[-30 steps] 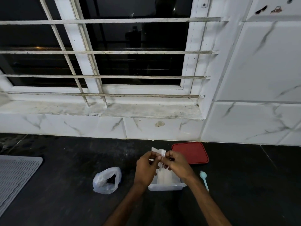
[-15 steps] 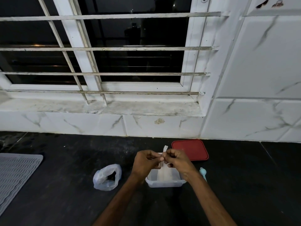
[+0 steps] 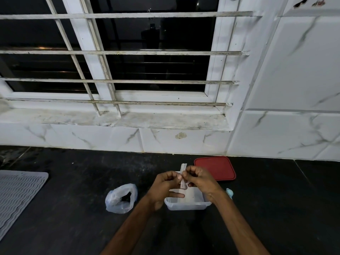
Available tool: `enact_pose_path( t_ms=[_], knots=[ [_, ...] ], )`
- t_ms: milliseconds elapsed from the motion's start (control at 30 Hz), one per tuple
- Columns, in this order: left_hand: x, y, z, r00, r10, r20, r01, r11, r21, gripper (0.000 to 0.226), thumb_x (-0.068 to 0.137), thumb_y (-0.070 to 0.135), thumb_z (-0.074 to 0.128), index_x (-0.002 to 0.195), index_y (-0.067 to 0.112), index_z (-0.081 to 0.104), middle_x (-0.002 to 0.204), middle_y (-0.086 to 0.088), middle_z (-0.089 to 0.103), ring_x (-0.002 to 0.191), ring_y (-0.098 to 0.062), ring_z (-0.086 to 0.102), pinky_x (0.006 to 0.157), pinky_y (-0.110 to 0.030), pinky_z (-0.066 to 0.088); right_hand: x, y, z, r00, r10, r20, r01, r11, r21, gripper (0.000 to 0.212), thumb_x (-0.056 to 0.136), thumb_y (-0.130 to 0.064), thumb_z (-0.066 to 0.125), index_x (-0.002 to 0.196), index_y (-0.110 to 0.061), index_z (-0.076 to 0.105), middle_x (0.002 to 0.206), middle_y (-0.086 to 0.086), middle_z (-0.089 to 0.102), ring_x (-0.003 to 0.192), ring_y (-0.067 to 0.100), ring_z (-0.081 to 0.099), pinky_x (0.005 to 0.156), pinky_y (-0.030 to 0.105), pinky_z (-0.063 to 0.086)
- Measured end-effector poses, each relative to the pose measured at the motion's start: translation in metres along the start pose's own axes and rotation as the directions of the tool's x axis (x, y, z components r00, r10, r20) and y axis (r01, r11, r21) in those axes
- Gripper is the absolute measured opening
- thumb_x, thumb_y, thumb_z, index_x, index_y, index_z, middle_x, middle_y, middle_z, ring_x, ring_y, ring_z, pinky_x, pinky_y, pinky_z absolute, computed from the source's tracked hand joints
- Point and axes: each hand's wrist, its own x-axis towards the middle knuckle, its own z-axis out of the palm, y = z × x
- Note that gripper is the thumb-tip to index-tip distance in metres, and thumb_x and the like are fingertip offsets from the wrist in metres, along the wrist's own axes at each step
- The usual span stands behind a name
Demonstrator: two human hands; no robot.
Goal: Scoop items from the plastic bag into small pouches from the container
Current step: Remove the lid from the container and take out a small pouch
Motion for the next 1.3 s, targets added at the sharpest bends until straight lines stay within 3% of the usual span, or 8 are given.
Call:
enact_pose_path(
  t_ms=[300, 500, 633, 800, 867, 1000, 1167, 1300],
  knots=[
    [-0.002, 0.005, -0.001, 0.997, -0.070, 0.011, 0.070, 0.997, 0.037, 0.026, 0.104, 0.019, 0.042, 0.107, 0.002, 0.062, 0.107, -0.015, 0.072, 0.101, -0.030, 0.071, 0.060, -0.041, 0.060, 0.002, -0.002, -0.005, 1.000, 0.003, 0.017, -0.001, 0.996, -0.092, 0.009, 0.093, -0.018, 0.064, 0.087, -0.020, 0.070, 0.081, -0.004, 0.072, 0.079, 0.009, 0.065, 0.072, 0.026, 0.051],
    [0.005, 0.001, 0.001, 0.962, 0.198, -0.189, -0.140, 0.950, 0.280, 0.010, 0.097, 0.012, 0.057, 0.098, 0.005, 0.065, 0.097, -0.015, 0.067, 0.086, -0.024, 0.067, 0.062, -0.044, 0.060, 0.004, -0.006, -0.002, 0.999, -0.033, 0.026, 0.037, 0.983, -0.180, 0.007, 0.092, -0.019, 0.065, 0.087, -0.020, 0.070, 0.080, -0.002, 0.071, 0.075, 0.007, 0.065, 0.068, 0.023, 0.052],
    [0.007, 0.002, -0.003, 0.951, 0.228, -0.211, -0.174, 0.954, 0.245, 0.008, 0.094, 0.008, 0.061, 0.095, 0.004, 0.067, 0.094, -0.020, 0.068, 0.075, -0.022, 0.068, 0.058, -0.039, 0.061, 0.005, -0.007, 0.000, 0.999, -0.033, 0.026, 0.036, 0.985, -0.166, 0.011, 0.094, -0.015, 0.063, 0.088, -0.019, 0.071, 0.080, -0.003, 0.071, 0.073, 0.008, 0.064, 0.065, 0.026, 0.051],
    [0.007, 0.002, -0.007, 0.936, 0.282, -0.210, -0.188, 0.906, 0.379, 0.008, 0.093, 0.008, 0.063, 0.090, 0.007, 0.071, 0.084, -0.010, 0.073, 0.074, -0.024, 0.071, 0.062, -0.040, 0.062, 0.005, -0.007, 0.002, 0.999, -0.050, -0.013, 0.045, 0.969, -0.241, 0.012, 0.091, -0.014, 0.062, 0.084, -0.018, 0.071, 0.078, -0.003, 0.071, 0.068, 0.007, 0.062, 0.061, 0.023, 0.048],
    [0.008, 0.002, -0.007, 0.927, 0.326, -0.187, -0.197, 0.844, 0.499, 0.008, 0.093, 0.009, 0.063, 0.091, 0.010, 0.071, 0.083, -0.003, 0.073, 0.072, -0.019, 0.070, 0.062, -0.034, 0.061, 0.005, -0.007, 0.003, 0.997, -0.078, -0.023, 0.068, 0.952, -0.300, 0.012, 0.091, -0.014, 0.063, 0.083, -0.019, 0.070, 0.077, -0.005, 0.070, 0.065, 0.002, 0.062, 0.059, 0.017, 0.047],
    [0.008, 0.002, -0.010, 0.887, 0.461, -0.030, -0.239, 0.514, 0.824, 0.009, 0.095, 0.017, 0.059, 0.099, 0.015, 0.067, 0.089, 0.004, 0.068, 0.077, -0.006, 0.063, 0.069, -0.012, 0.050, 0.006, -0.008, 0.004, 0.991, -0.132, 0.007, 0.118, 0.857, -0.501, 0.007, 0.092, -0.021, 0.065, 0.090, -0.021, 0.072, 0.081, -0.011, 0.068, 0.070, -0.006, 0.061, 0.061, 0.011, 0.044],
    [0.009, 0.006, -0.013, 0.891, 0.444, 0.097, -0.255, 0.311, 0.916, 0.011, 0.095, 0.028, 0.054, 0.096, 0.017, 0.058, 0.091, 0.001, 0.064, 0.077, -0.013, 0.060, 0.072, -0.033, 0.054, 0.008, -0.012, 0.001, 0.985, -0.155, 0.069, 0.164, 0.762, -0.626, 0.008, 0.091, -0.023, 0.067, 0.094, -0.020, 0.073, 0.080, -0.018, 0.064, 0.068, -0.013, 0.058, 0.057, 0.006, 0.040],
    [0.009, 0.009, -0.015, 0.896, 0.431, 0.109, -0.261, 0.311, 0.914, 0.013, 0.088, 0.032, 0.058, 0.087, 0.020, 0.055, 0.081, 0.006, 0.059, 0.071, -0.013, 0.056, 0.067, -0.033, 0.052, 0.007, -0.010, 0.004, 0.982, -0.178, 0.069, 0.183, 0.780, -0.599, 0.005, 0.089, -0.019, 0.067, 0.088, -0.020, 0.072, 0.078, -0.016, 0.065, 0.068, -0.009, 0.059, 0.060, 0.008, 0.042]
  ],
)
